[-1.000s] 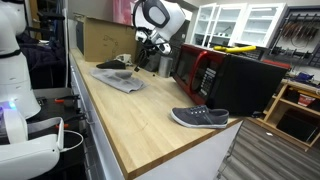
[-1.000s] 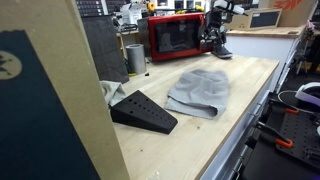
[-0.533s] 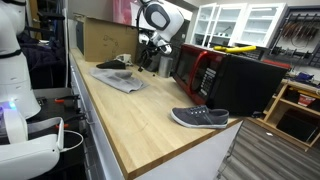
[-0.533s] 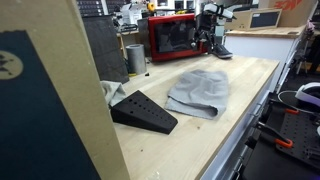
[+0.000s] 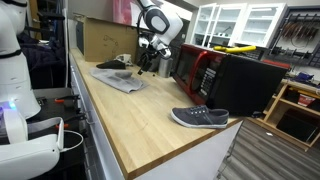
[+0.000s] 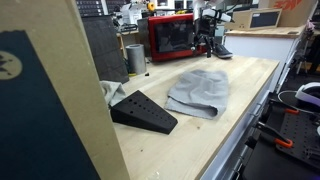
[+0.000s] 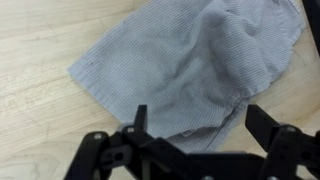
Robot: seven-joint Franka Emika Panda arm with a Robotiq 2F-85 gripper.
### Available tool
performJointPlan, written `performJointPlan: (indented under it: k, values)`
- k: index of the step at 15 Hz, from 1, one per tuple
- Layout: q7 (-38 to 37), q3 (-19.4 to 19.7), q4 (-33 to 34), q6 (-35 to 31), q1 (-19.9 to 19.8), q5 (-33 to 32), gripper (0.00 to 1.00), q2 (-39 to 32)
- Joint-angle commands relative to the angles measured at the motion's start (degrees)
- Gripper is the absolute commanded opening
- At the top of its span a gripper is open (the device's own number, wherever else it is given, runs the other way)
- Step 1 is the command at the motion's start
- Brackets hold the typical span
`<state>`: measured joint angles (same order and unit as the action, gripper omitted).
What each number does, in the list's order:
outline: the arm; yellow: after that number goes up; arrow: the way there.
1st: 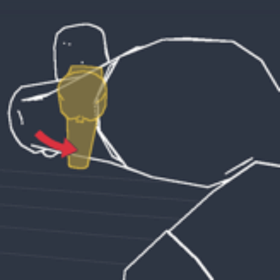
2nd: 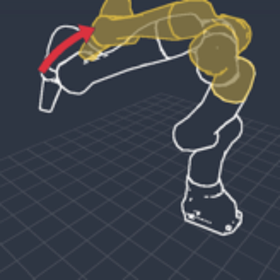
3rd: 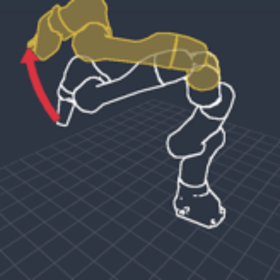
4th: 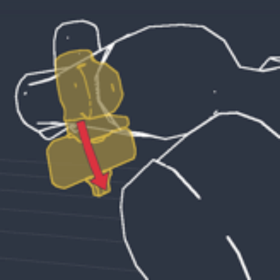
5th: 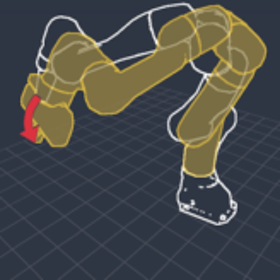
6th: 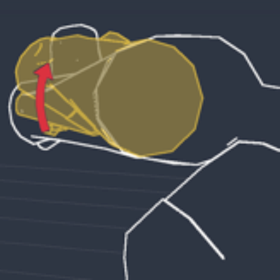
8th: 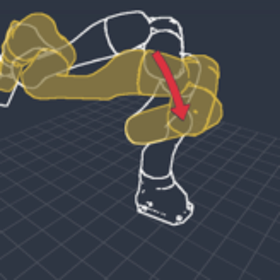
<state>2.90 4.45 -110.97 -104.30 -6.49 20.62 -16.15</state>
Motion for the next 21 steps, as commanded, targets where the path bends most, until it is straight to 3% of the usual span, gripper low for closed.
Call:
performJointPlan:
  k: [1, 19, 20, 21]
  values:
    - [-0.5, -1.1, 1.7, -2.0, 1.1, -1.6, 1.0, -2.4]
    - [-1.6, -3.7, 5.4, -14.3, 4.9, -8.2, 1.0, -11.8]
    - [-1.7, -3.8, 5.5, -14.6, 5.1, -8.8, 0.93, -12.2]
    - [-1.7, -3.7, 5.4, -15.0, 5.2, -9.4, 0.74, -12.3]
